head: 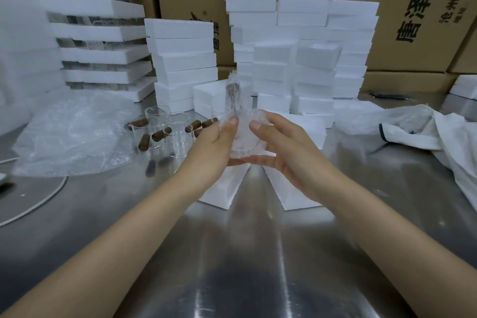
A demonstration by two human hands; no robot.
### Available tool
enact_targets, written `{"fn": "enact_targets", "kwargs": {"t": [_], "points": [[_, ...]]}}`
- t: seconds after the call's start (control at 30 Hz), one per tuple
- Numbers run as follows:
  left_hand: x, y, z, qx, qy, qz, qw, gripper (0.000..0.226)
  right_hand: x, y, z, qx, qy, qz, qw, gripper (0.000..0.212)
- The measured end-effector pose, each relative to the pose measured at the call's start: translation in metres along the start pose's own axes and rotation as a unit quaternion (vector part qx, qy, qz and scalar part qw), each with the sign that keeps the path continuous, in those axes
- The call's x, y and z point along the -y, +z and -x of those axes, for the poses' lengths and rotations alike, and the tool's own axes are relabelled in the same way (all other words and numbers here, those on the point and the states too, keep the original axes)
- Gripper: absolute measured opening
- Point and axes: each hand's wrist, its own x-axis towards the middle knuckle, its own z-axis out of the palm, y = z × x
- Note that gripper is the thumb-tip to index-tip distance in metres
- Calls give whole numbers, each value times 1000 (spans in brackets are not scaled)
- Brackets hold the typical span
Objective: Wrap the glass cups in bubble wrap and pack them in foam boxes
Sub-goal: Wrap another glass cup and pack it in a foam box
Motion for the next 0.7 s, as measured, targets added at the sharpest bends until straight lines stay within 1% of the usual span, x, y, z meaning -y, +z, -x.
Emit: {"fn": "enact_targets", "kwargs": {"t": [0.07,0.1,0.13,0.17,0.23,0.33,0.4,0.47,0.57,0.63,0.7], "points": [[-1,0,1,-20,32,-60,997,37,2,-1,0,-9,11,11,1000,45],[0,1,2,-31,55,-103,993,36,2,-2,0,-14,5,31,999,42],[0,2,3,-42,75,-143,986,34,1,-2,0,-20,-12,69,997,35],[1,4,4,-53,89,-168,980,31,0,-1,1,-28,-36,118,992,28],[3,6,5,-71,100,-200,972,28,-3,2,3,-42,-75,194,977,22],[6,9,5,-89,115,-264,954,38,-11,5,4,-61,-100,275,954,24],[8,11,5,-89,127,-283,947,41,-16,5,4,-80,-101,321,938,25],[8,13,8,-85,141,-299,940,42,-18,3,2,-93,-93,337,932,24],[5,13,11,-75,174,-314,930,41,-17,-1,1,-105,-67,332,935,25],[2,13,12,-73,187,-328,923,50,-16,-2,1,-109,-62,329,936,27],[-1,11,12,-61,185,-359,913,58,-16,-1,1,-107,-69,339,932,23]]}}
